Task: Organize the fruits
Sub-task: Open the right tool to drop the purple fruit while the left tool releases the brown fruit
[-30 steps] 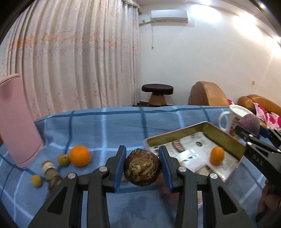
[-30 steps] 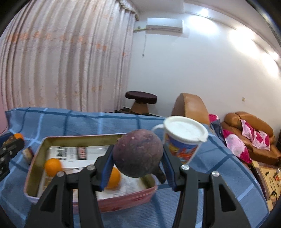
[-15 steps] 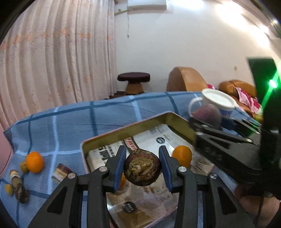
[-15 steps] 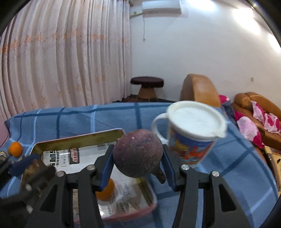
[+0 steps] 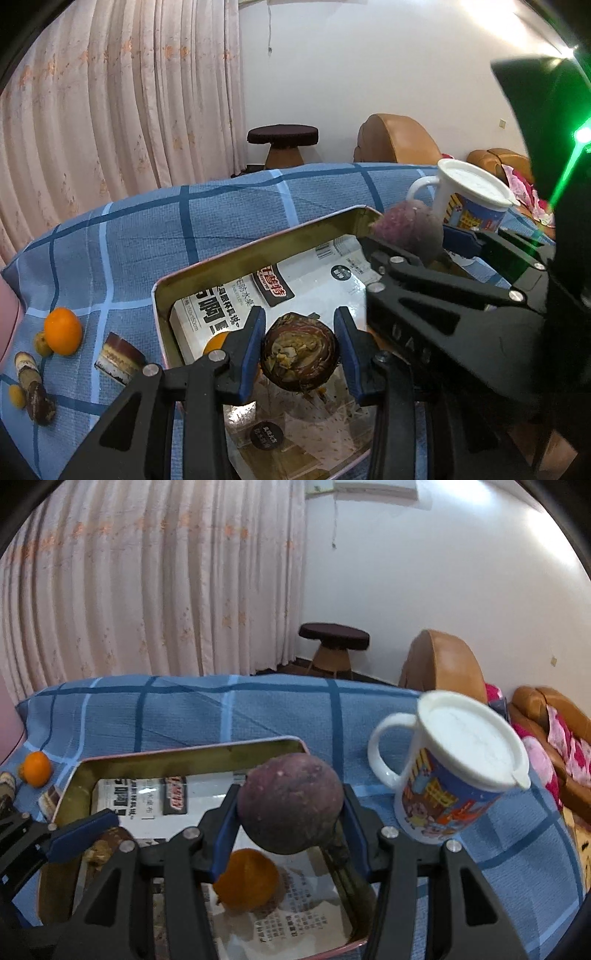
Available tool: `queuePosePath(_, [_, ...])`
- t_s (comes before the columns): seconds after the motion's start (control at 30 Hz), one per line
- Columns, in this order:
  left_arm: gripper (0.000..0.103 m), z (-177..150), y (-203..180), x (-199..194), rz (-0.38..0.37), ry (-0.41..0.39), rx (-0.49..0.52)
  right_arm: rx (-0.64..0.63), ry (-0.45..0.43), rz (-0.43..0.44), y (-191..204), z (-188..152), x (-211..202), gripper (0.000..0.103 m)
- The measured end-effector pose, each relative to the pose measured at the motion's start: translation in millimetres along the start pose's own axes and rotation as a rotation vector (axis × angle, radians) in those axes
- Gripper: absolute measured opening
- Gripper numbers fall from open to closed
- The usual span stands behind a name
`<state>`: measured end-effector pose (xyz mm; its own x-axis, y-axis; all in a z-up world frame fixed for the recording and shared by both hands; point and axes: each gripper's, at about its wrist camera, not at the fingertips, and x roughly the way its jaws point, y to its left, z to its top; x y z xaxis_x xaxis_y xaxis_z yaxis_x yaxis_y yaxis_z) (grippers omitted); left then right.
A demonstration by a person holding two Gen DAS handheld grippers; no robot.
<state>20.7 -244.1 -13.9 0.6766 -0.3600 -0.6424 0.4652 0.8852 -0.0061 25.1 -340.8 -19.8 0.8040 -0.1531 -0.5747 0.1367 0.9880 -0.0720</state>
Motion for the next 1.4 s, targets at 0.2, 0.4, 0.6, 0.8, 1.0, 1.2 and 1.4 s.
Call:
queuePosePath(0.2, [0.041,-1,2,5,0.001,0.026,-0.009,0.031,0.080,0.107,-2,1,15,0.056])
queuePosePath(0.4, [0.041,-1,4,8,0.009,0.040,-0.017,0.024,0.061,0.171,5,0,9,0.084])
queuePosePath(0.6, [0.054,0,-2,10,0.041,0.034,0.010,0.014,-0.014,0.138,9,-1,-6,0.095])
queuePosePath(0.8, [0.084,-3,-8,-7,0.076,-0.047,0.036,0.090,-0.137,0.090,-7,2,-28,0.103])
queuePosePath(1.0, [0.084,-2,9,-25,0.090,-0.131,-0.022,0.221,-0.265,0.059,-29,-1,-49,0.103])
queuePosePath(1.2, [0.084,-5,36,-45,0.200,-0.244,-0.071,0.221,-0.361,0.008,-26,-9,-66,0.103])
queuePosePath(1.4, [0.084,-13,52,-57,0.323,-0.331,-0.054,0.155,-0.379,-0.042,-9,-13,-79,0.103])
